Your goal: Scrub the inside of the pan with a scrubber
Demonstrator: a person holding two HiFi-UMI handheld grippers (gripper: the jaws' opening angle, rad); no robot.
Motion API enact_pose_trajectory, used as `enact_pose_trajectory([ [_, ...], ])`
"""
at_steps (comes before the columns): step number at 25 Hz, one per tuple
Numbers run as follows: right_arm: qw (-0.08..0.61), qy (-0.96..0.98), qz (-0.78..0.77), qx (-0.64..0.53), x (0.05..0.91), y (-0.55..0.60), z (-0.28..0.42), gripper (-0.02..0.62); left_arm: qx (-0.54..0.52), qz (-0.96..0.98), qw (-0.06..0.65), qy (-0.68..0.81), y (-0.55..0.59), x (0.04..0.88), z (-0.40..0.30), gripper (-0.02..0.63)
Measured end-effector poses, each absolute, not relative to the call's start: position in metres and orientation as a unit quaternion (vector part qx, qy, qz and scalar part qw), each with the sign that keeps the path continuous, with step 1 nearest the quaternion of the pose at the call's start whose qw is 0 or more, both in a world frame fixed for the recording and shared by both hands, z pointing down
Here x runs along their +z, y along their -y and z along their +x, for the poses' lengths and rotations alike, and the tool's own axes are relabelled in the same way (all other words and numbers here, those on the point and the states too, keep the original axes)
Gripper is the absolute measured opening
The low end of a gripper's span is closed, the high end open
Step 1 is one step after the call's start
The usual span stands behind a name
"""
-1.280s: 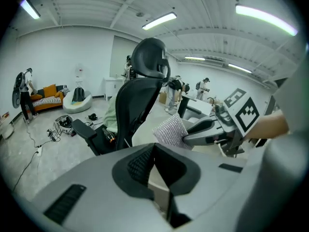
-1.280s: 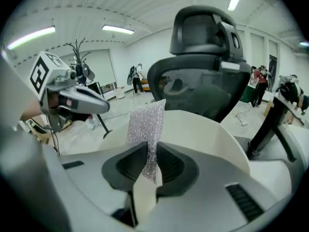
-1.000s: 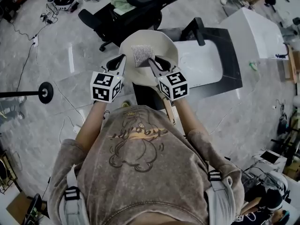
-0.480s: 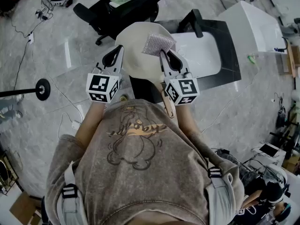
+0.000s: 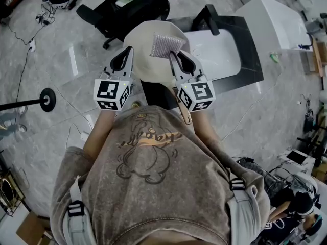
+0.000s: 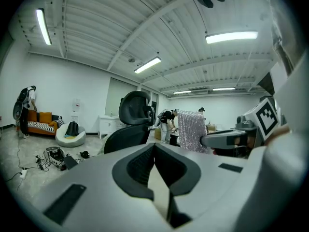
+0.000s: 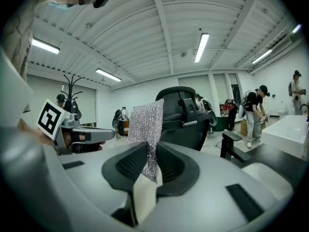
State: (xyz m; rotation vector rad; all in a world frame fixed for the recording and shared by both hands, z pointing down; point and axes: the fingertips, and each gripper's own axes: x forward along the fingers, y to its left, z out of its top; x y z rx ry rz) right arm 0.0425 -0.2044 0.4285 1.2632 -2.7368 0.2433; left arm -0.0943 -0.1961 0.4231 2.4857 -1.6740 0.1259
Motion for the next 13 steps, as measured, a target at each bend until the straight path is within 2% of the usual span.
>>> enact_pose_trajectory([
  [13,0.071,0.905,0.412,0.075,0.4279,0.1970,0.0394,0.078,0.045,0.820,0.081,0.565,0.1895,0.4264,-0.0978,0.017],
])
